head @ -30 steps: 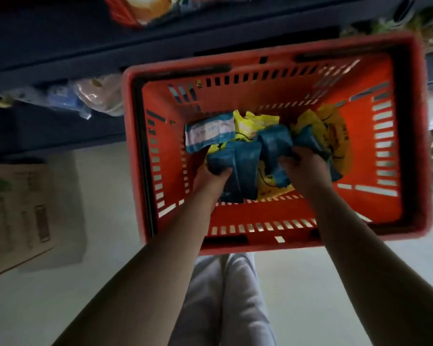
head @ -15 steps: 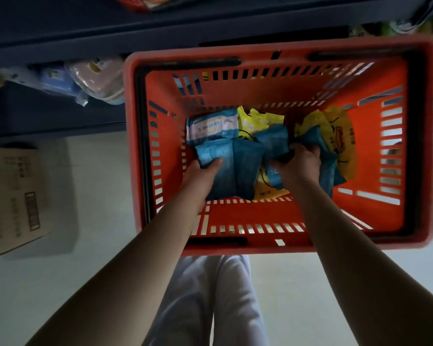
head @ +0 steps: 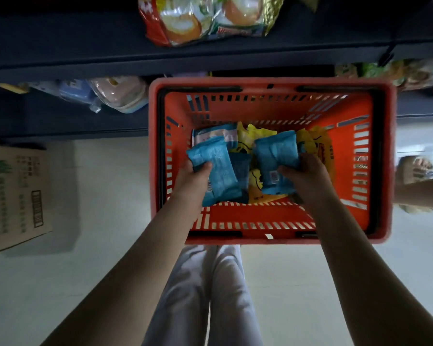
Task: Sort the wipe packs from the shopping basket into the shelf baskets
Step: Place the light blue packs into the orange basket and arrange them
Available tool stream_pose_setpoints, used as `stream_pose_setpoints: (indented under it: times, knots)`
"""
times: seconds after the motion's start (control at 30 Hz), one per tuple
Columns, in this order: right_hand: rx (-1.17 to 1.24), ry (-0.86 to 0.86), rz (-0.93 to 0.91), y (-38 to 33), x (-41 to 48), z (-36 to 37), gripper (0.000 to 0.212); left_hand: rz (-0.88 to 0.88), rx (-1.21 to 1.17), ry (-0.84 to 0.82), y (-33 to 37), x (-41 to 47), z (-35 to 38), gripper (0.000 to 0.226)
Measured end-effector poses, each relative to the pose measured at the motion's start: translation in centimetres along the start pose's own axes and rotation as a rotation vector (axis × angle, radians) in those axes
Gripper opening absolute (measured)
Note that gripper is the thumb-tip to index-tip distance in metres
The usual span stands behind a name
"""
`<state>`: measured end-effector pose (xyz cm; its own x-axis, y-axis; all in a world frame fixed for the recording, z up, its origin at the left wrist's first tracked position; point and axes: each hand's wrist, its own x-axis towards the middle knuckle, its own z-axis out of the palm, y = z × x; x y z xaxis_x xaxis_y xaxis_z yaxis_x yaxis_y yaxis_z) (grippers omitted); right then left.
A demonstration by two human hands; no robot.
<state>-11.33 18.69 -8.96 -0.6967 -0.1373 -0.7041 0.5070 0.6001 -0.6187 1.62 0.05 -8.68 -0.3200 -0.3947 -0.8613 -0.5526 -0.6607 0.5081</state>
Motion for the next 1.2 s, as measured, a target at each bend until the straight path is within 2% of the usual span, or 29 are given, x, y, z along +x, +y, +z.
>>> stream_pose_setpoints:
  times: [0.1,0.2,0.3,0.37,0.43,0.5,0.53,0.57,0.67,0.73,0.83,0.9,1.0,1.13,1.2]
  knots:
    - [0.302,-0.100,-0.042,-4.1,-5.6,-1.6,0.057,0.059,-0.104,-0.038,4.3,-5.9,0.4,0.032]
    - [0.482,-0.160,-0.126,-11.2,-13.5,-3.2,0.056,0.100,-0.141,-0.088,9.0,-14.0,-0.6,0.065]
    - [0.482,-0.132,-0.213,-18.0,-21.8,-4.1,0.054,0.152,-0.180,-0.203,12.6,-22.7,-2.4,0.093]
    - [0.406,-0.140,-0.271,-21.5,-26.4,-4.1,0.062,0.195,-0.239,-0.165,14.3,-26.8,-3.8,0.098]
    - [0.414,-0.184,-0.283,-24.3,-30.3,-3.6,0.061,0.208,-0.330,-0.217,16.0,-30.2,-5.8,0.087]
    - [0.514,-0.264,-0.261,-27.0,-33.4,-2.7,0.050,0.205,-0.443,-0.361,18.1,-33.0,-8.6,0.056]
    - [0.573,-0.321,-0.238,-28.4,-34.7,-2.1,0.042,0.198,-0.504,-0.397,19.2,-34.1,-10.1,0.048]
    - [0.633,-0.387,-0.204,-29.7,-35.9,-1.4,0.039,0.197,-0.551,-0.417,20.4,-35.3,-11.8,0.050]
    - [0.720,-0.533,-0.136,-33.4,-38.3,1.5,0.051,0.258,-0.560,-0.439,23.7,-37.7,-16.4,0.061]
    - [0.807,-0.602,-0.139,-35.5,-39.6,4.4,0.055,0.322,-0.483,-0.383,25.7,-38.6,-19.6,0.057]
    - [0.977,-0.654,-0.174,-38.0,-41.7,9.3,0.044,0.380,-0.376,-0.282,28.6,-39.3,-24.6,0.044]
    - [0.986,-0.641,-0.239,-39.2,-42.7,12.4,0.036,0.397,-0.323,-0.212,30.5,-39.7,-27.8,0.038]
    - [0.847,-0.528,-0.382,-40.6,-43.7,15.9,0.033,0.442,-0.263,-0.158,32.8,-40.1,-31.7,0.030]
    - [0.638,-0.416,-0.548,-41.6,-44.8,18.1,0.024,0.517,-0.323,-0.209,34.4,-39.7,-34.9,0.019]
    - [0.614,-0.360,-0.616,-42.3,-44.9,18.5,0.023,0.557,-0.336,-0.241,35.2,-39.0,-35.6,0.015]
